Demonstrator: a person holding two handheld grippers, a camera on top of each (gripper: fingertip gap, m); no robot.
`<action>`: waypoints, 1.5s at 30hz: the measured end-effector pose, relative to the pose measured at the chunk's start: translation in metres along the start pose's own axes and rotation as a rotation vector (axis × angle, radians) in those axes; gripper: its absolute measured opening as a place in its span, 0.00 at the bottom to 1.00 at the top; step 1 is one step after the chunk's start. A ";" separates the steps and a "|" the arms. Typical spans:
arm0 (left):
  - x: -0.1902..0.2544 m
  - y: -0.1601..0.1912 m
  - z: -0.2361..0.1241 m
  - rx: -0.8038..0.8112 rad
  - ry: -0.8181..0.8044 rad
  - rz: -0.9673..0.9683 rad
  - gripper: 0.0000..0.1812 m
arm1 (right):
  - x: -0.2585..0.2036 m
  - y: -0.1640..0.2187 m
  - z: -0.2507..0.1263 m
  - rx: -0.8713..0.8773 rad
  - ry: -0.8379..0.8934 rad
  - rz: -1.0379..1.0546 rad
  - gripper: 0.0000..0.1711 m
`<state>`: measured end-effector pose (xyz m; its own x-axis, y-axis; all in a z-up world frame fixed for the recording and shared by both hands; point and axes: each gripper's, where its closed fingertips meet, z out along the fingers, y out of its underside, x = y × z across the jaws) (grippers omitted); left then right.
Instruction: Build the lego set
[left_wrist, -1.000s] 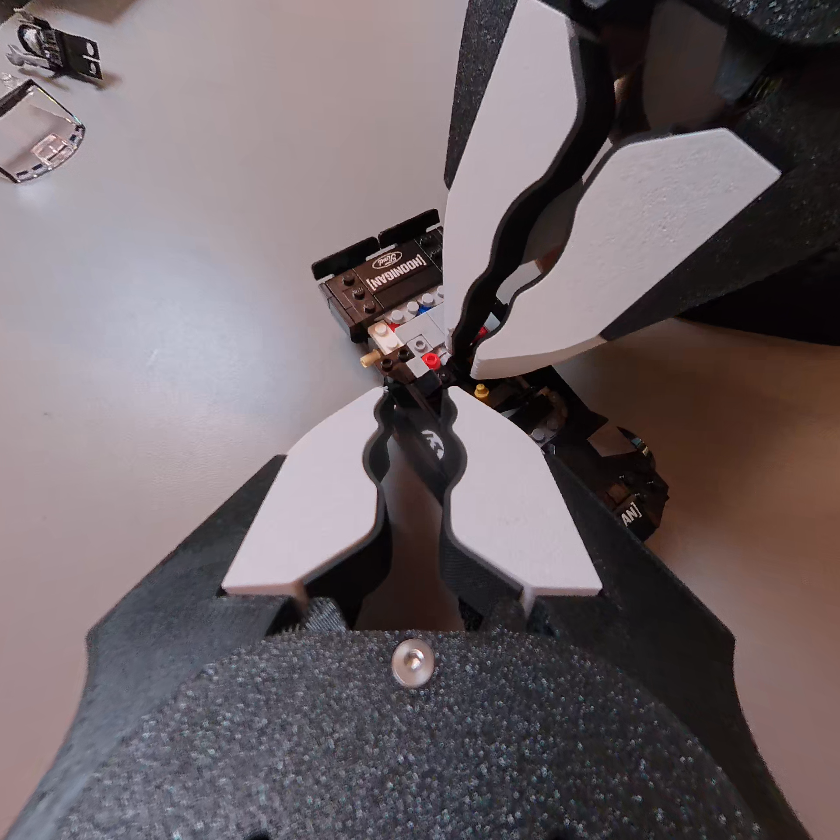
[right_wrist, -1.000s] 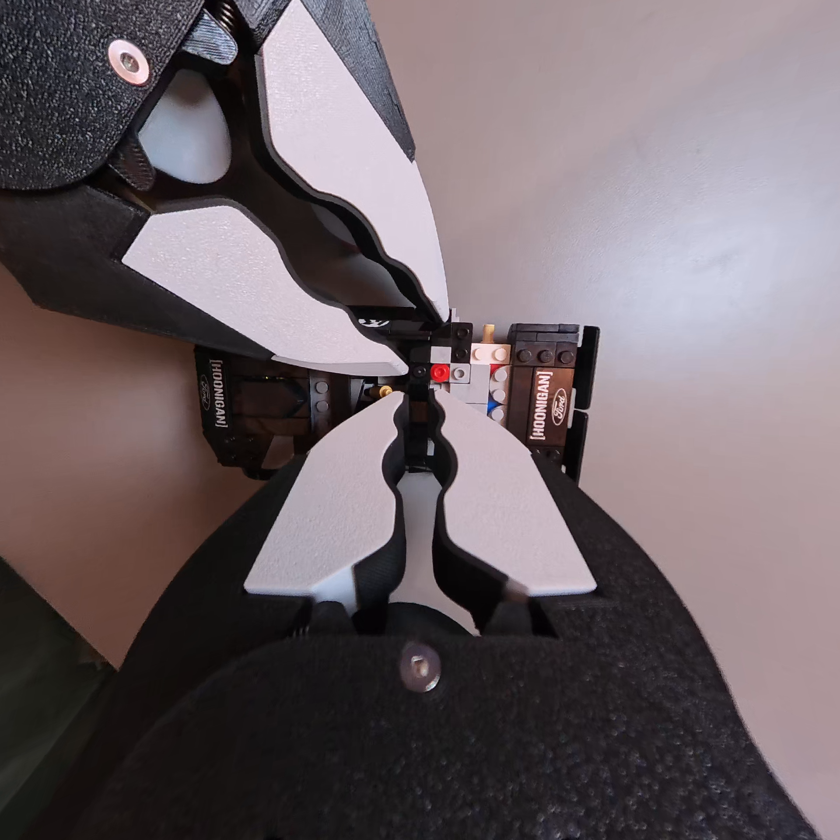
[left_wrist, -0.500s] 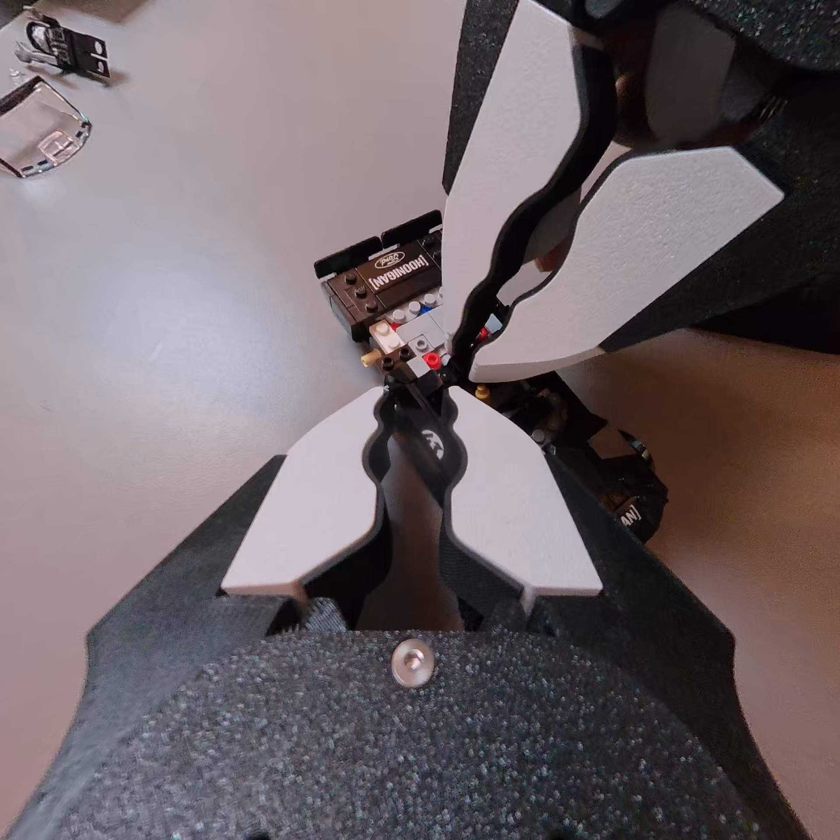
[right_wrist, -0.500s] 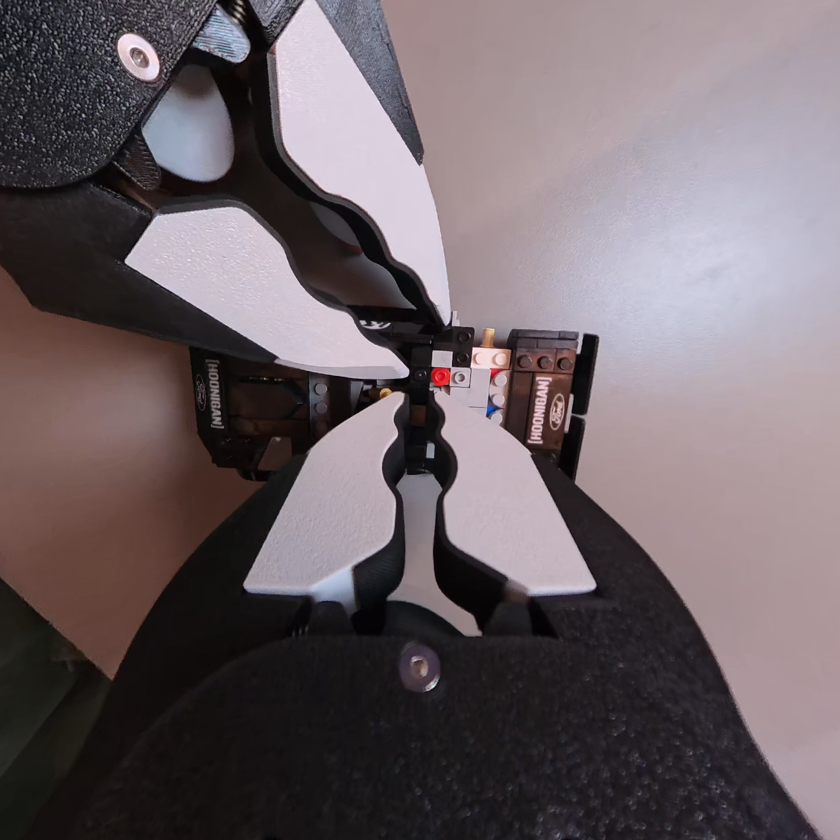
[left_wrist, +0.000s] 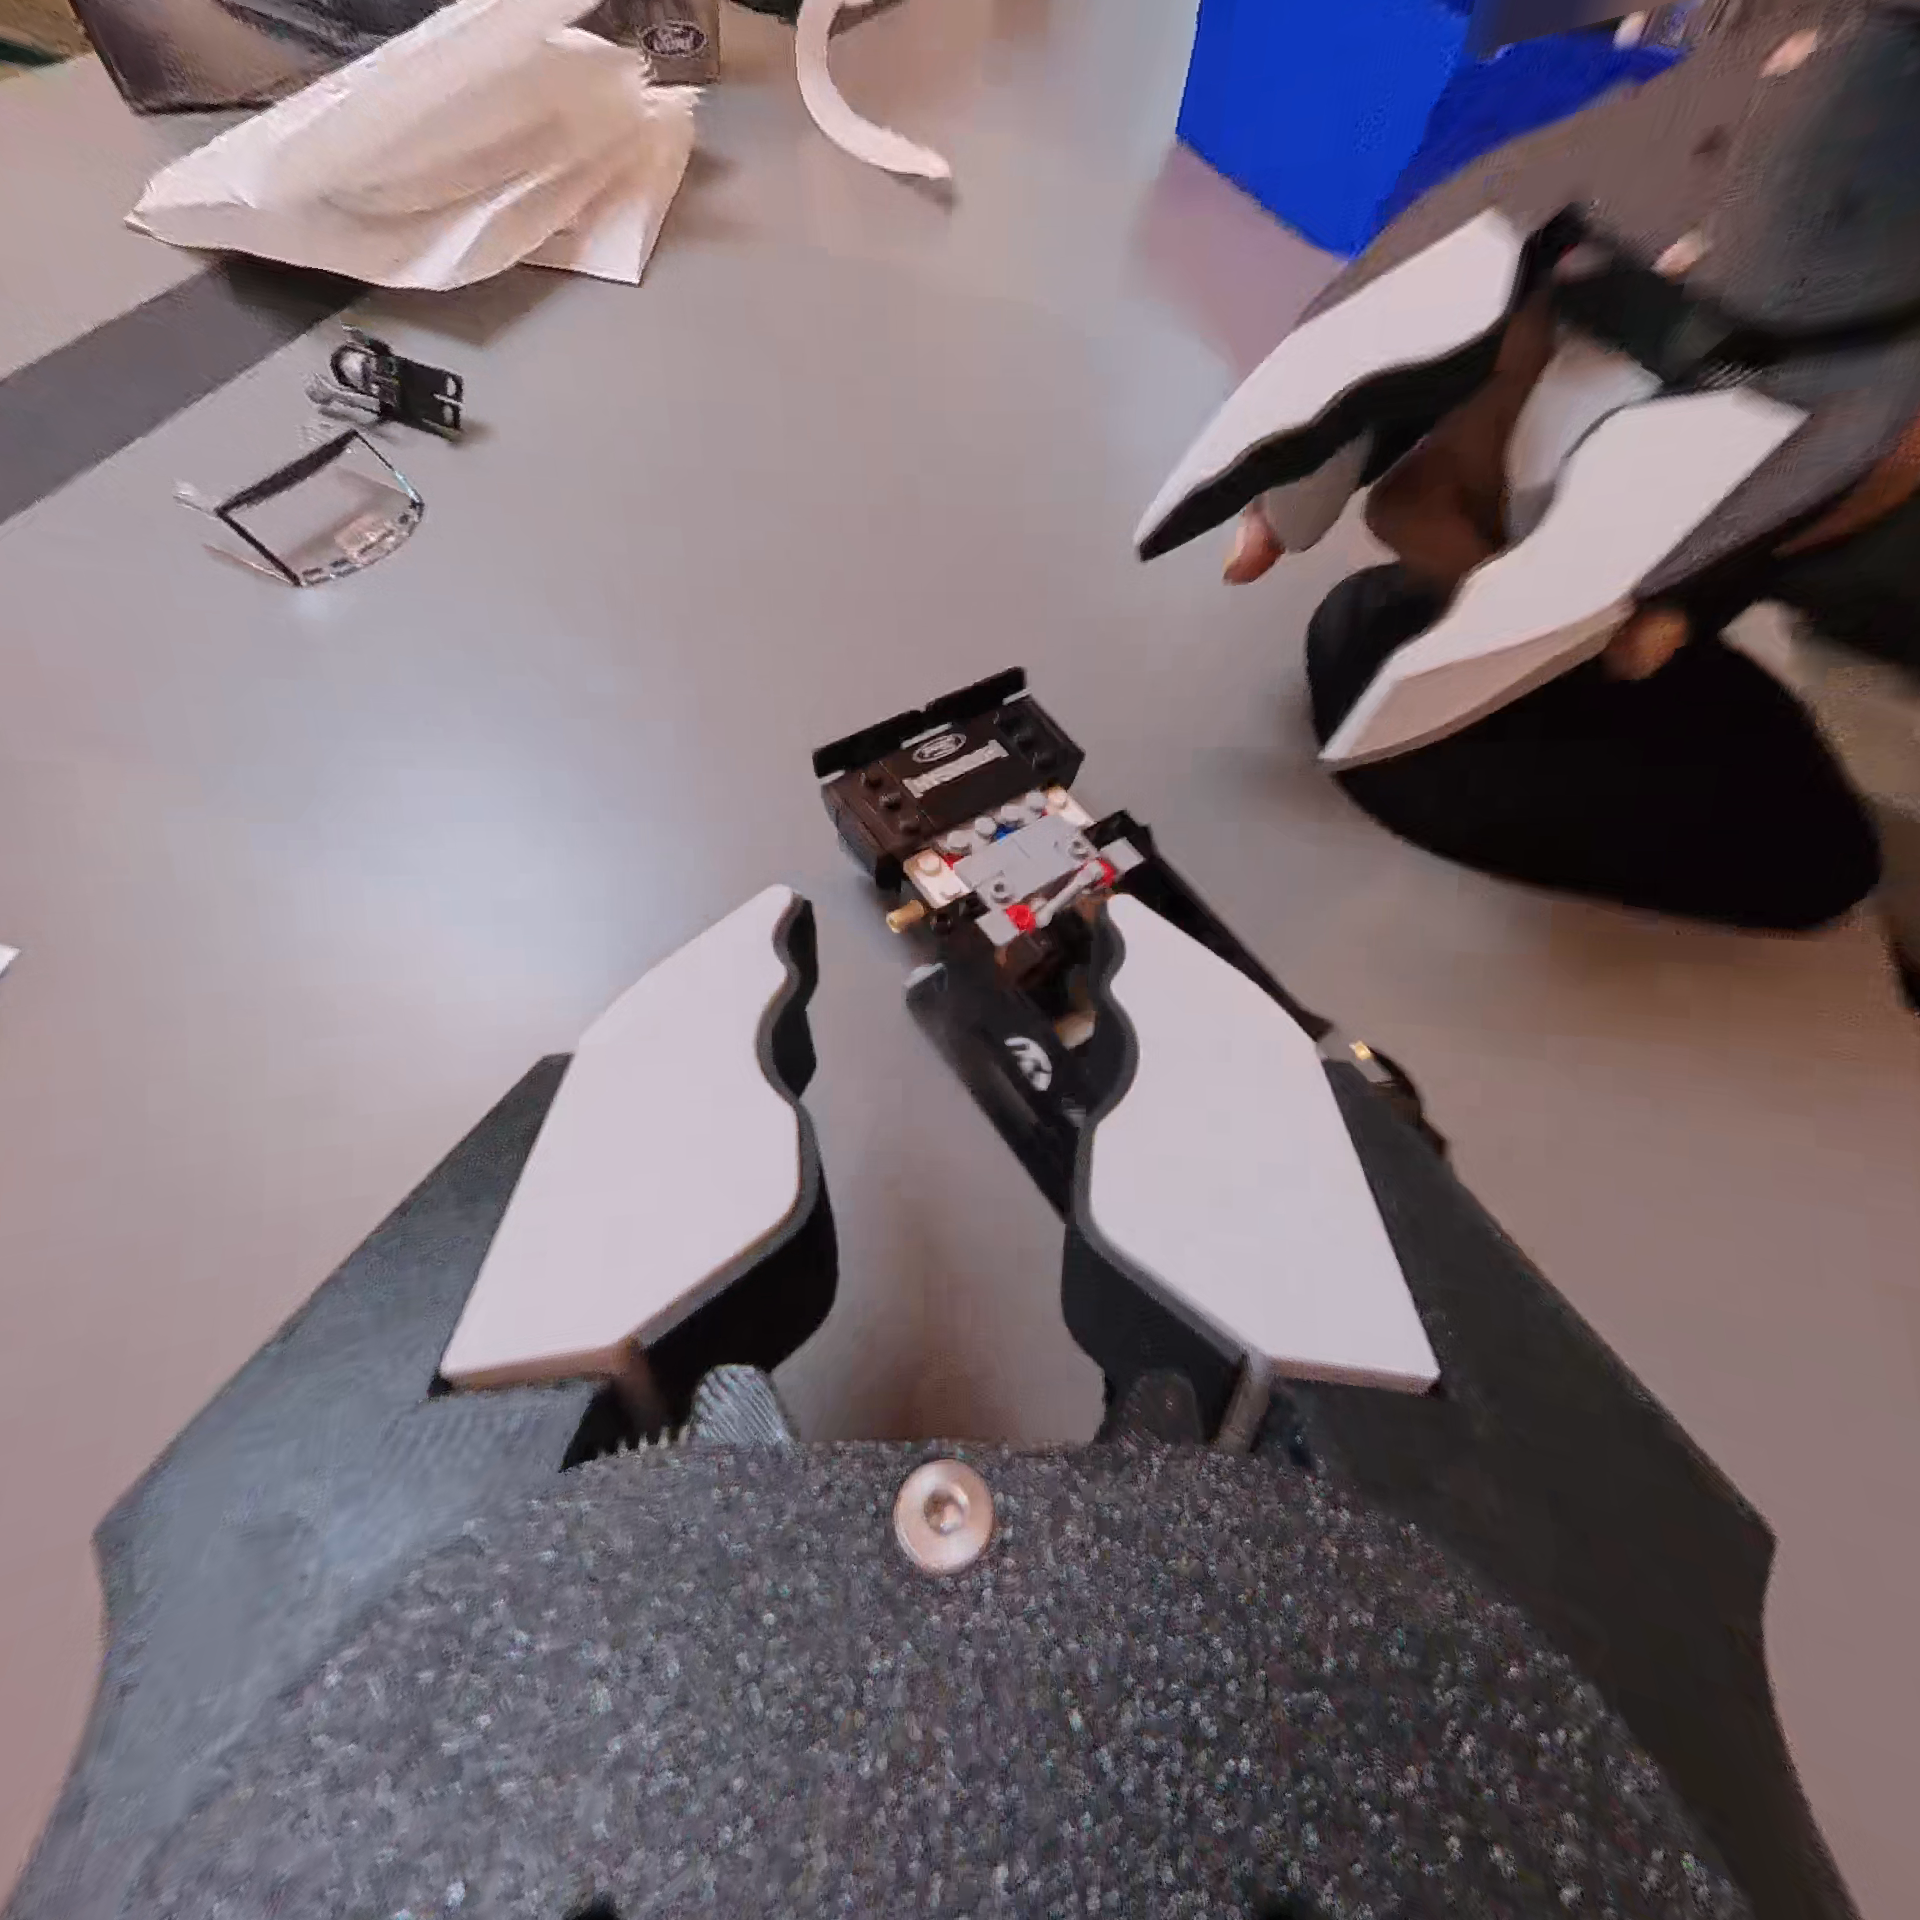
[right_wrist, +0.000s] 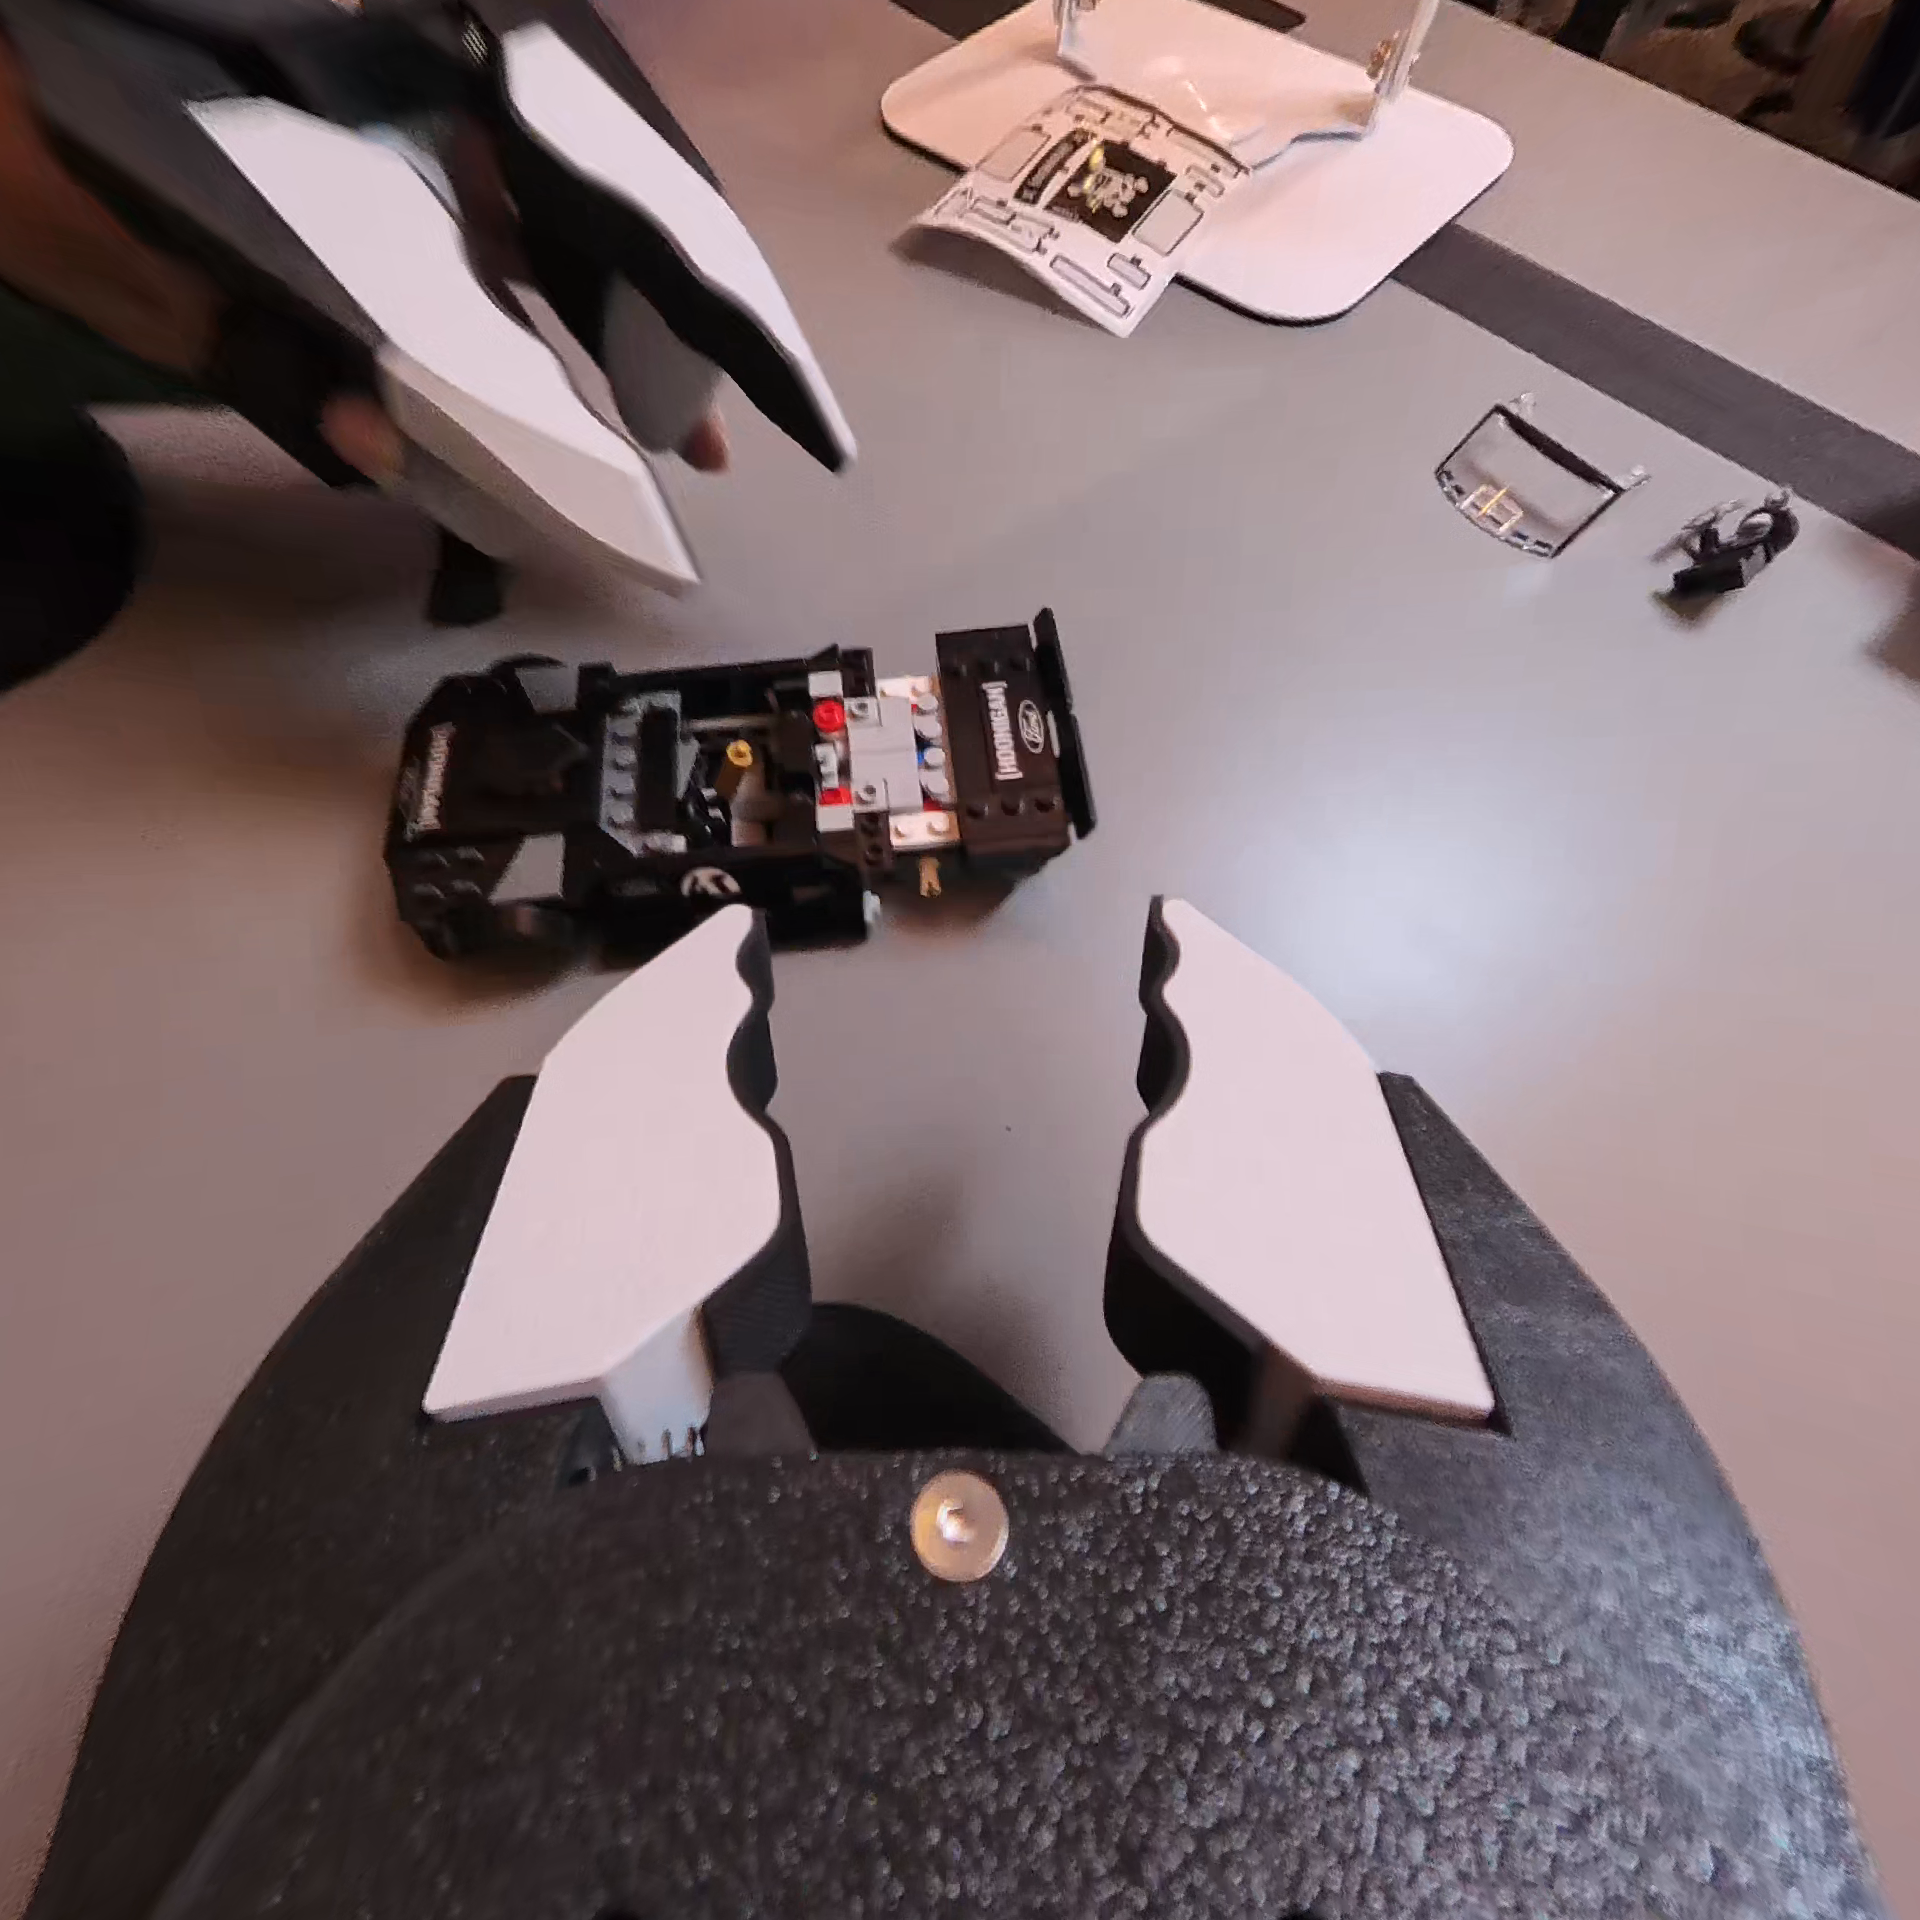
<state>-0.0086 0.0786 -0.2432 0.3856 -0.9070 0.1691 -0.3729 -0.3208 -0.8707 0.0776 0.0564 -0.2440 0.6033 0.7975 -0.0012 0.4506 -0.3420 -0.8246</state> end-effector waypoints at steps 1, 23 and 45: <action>0.007 -0.002 -0.006 -0.006 0.010 -0.025 0.28 | 0.003 0.002 0.001 -0.009 -0.013 -0.020 0.40; 0.040 0.065 -0.026 -0.213 -0.260 0.029 0.56 | -0.015 0.020 0.014 -0.071 -0.402 -0.266 0.39; 0.031 0.075 -0.018 -0.241 0.013 0.305 0.51 | -0.027 0.023 0.033 -0.084 -0.322 -0.422 0.40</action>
<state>-0.0397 0.0220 -0.2951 0.2164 -0.9736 -0.0733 -0.6566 -0.0895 -0.7489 0.0501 0.0432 -0.2819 0.1317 0.9819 0.1362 0.6696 0.0132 -0.7426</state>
